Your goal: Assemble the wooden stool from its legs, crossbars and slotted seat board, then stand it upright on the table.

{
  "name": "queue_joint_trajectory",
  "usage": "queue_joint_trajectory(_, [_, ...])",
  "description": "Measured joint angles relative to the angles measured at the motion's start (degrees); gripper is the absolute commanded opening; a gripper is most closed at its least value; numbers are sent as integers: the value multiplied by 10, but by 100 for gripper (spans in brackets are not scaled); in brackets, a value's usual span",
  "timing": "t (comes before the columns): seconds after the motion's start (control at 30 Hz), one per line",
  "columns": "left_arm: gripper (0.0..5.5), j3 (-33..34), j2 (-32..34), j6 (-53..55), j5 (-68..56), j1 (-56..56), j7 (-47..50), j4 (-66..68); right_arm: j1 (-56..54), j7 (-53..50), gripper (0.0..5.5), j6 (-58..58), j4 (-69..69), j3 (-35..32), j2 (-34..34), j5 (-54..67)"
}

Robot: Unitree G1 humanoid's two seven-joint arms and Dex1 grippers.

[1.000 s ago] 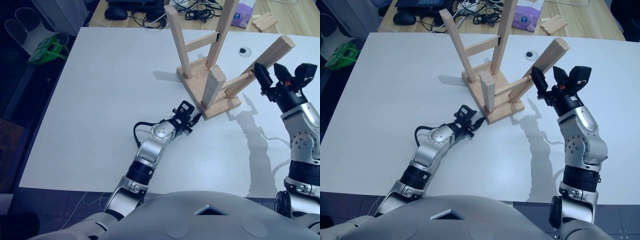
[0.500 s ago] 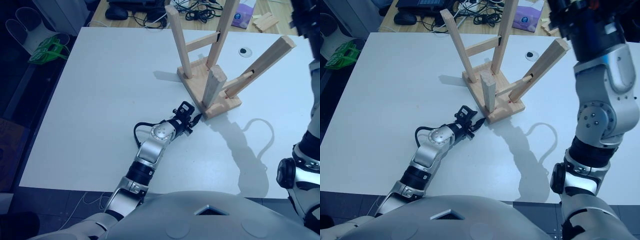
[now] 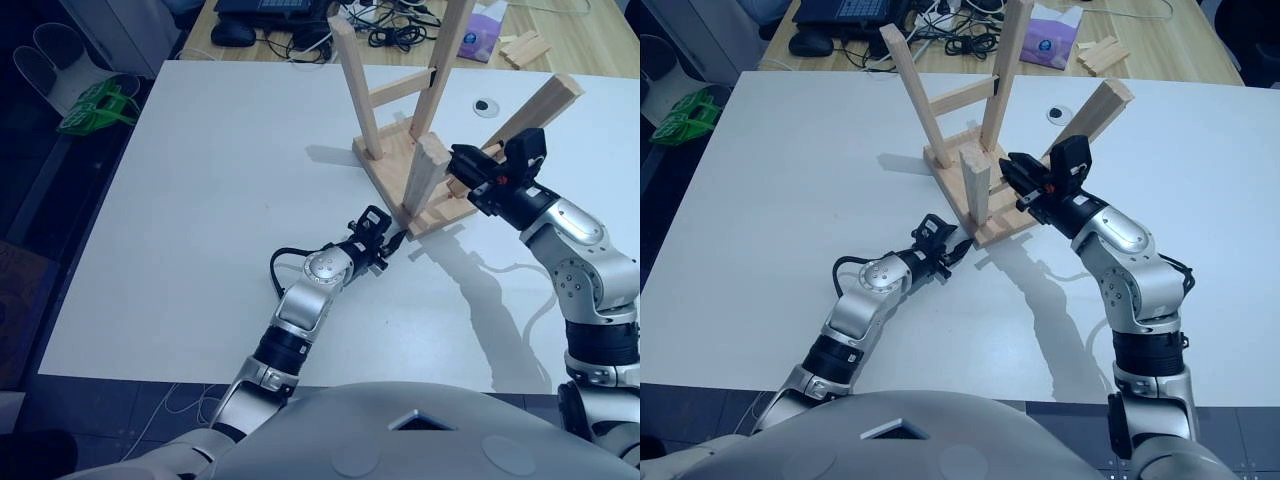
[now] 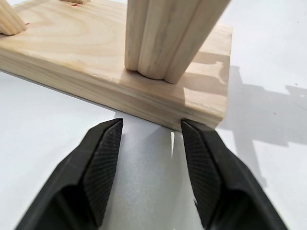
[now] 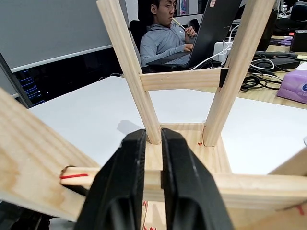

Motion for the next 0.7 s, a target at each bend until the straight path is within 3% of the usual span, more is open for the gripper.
queue_joint_trajectory(0.13, [225, 1, 2, 0, 0, 0, -3, 0, -5, 3, 1, -9, -11, -29, 35, 29])
queue_joint_trajectory(0.4, [225, 1, 9, 0, 0, -1, -15, -2, -142, -37, 1, -4, -60, -114, 43, 103])
queue_joint_trajectory(0.47, [225, 1, 10, 1, 0, -1, -16, -4, -128, -31, 1, 1, -56, -101, 36, 95])
queue_joint_trajectory(0.6, [225, 1, 11, 3, 0, 3, -16, -9, -57, 26, 1, -13, 73, 12, 1, -15])
queue_joint_trajectory(0.7, [225, 1, 10, 14, 0, 7, -15, -17, -90, 46, 1, -62, 133, 58, -12, -75])
